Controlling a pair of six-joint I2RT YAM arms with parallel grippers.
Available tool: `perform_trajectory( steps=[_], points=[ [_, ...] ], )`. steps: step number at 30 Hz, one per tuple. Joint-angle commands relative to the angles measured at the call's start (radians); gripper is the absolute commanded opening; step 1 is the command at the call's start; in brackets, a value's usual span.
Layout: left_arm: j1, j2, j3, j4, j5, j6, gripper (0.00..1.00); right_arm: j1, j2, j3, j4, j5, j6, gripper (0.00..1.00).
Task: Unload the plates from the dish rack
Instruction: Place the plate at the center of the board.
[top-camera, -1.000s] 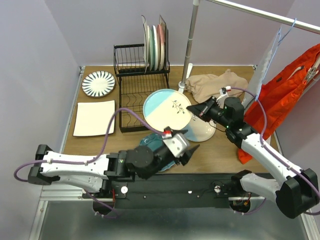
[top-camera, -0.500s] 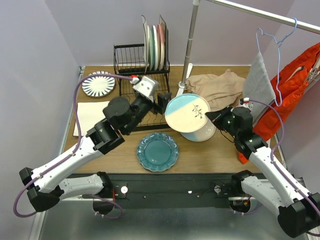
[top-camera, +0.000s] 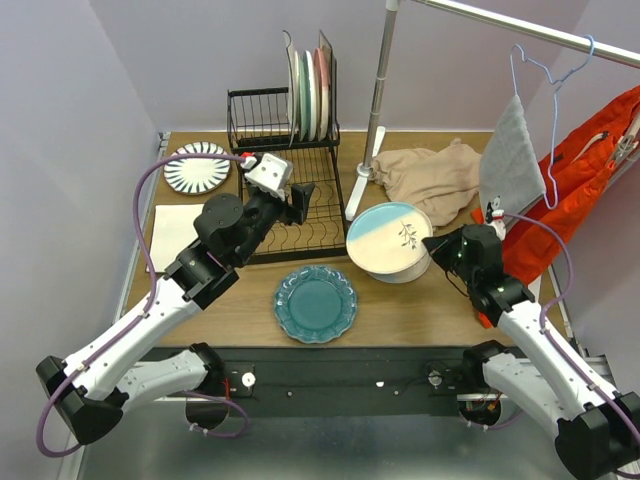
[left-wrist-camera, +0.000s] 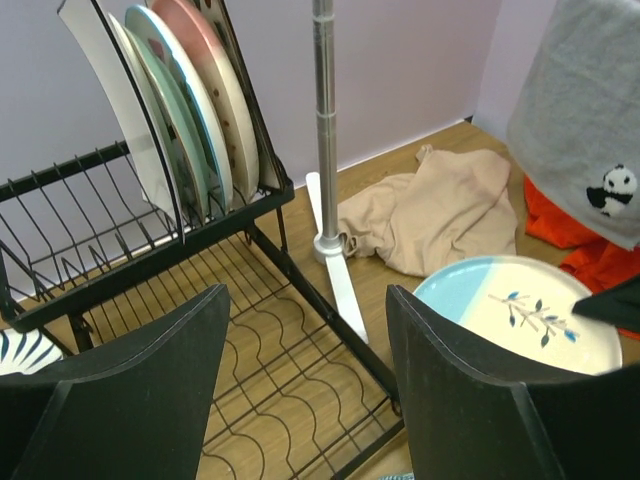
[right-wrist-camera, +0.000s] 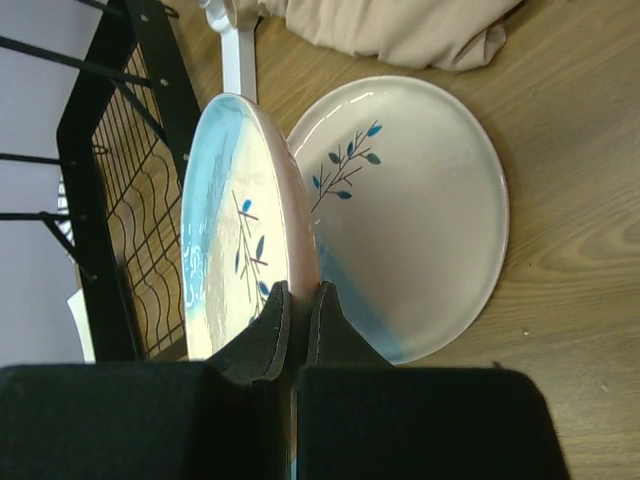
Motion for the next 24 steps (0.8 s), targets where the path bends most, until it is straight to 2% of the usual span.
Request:
perform_trajectory(
  steps=[1, 18, 24],
  points=[
    [0.005, -0.046, -0.049, 0.049, -0.037, 0.029, 0.72, -0.003, -0.032, 0.020, 0.125, 0.084, 0.048, 0.01],
    [0.003, -0.060, -0.078, 0.065, -0.038, 0.035, 0.73, -0.002, 0.040, -0.017, 0.140, 0.190, 0.011, 0.01],
    [0.005, -0.073, -0.084, 0.075, -0.040, 0.039, 0.72, -0.003, 0.073, -0.026, 0.165, 0.184, 0.017, 0.01]
  ],
)
